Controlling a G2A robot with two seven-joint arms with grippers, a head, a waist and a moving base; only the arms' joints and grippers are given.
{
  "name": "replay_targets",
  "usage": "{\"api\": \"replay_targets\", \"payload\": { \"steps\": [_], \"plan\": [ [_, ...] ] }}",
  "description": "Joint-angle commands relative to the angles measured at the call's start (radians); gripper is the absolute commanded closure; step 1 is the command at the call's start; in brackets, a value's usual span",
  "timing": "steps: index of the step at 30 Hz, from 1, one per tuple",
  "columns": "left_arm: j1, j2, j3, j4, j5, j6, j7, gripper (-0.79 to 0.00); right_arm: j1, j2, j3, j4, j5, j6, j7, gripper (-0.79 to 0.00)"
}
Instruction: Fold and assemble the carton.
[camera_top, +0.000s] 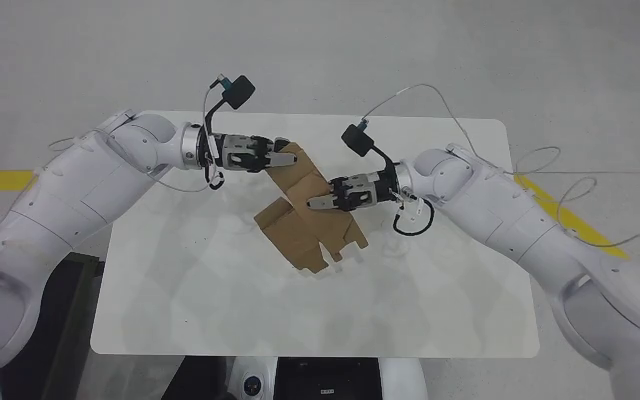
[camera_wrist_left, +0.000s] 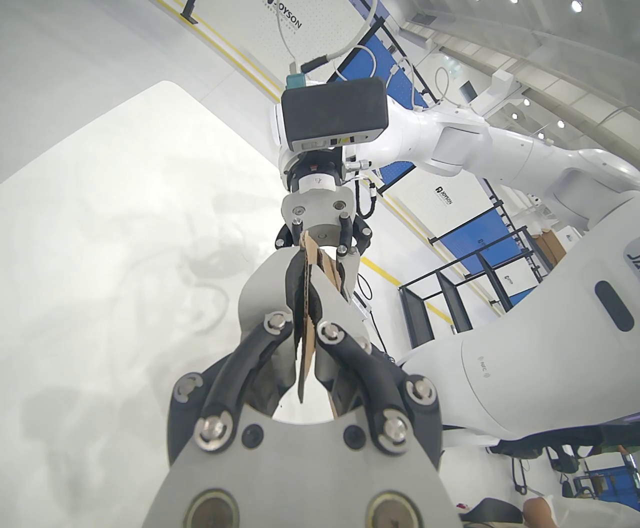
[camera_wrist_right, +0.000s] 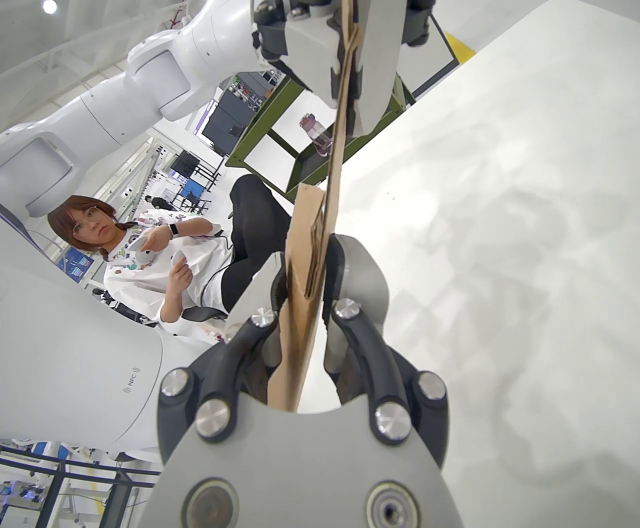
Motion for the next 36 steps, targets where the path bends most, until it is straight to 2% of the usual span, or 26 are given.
{"api": "replay_targets", "payload": {
  "steps": [1, 6, 11, 20, 27, 36],
  "plan": [
    [-0.005, 0.002, 0.000, -0.001, -0.001, 0.000, 0.000, -0.785, 0.002, -0.001, -0.007, 0.004, 0.010, 0.000, 0.000, -0.012],
    [-0.008, 0.014, -0.010, -0.025, -0.036, 0.000, 0.000, -0.785, 0.002, -0.003, -0.010, 0.017, 0.046, 0.000, 0.000, 0.000],
    [0.006, 0.038, -0.051, -0.024, -0.100, 0.000, 0.000, -0.785, -0.006, -0.003, 0.009, 0.066, 0.130, 0.000, 0.000, 0.000],
    [0.061, 0.067, -0.114, -0.024, -0.108, 0.000, 0.000, -0.785, -0.039, -0.010, 0.079, 0.167, 0.347, 0.011, 0.011, 0.000],
    [0.102, 0.051, -0.116, -0.014, -0.080, 0.000, 0.000, -0.785, -0.060, -0.031, 0.147, 0.235, 0.443, 0.041, 0.035, 0.000],
    [0.121, 0.019, -0.094, -0.040, -0.089, 0.000, 0.000, -0.785, -0.076, -0.066, 0.197, 0.275, 0.368, 0.070, -0.022, 0.000]
  ]
}}
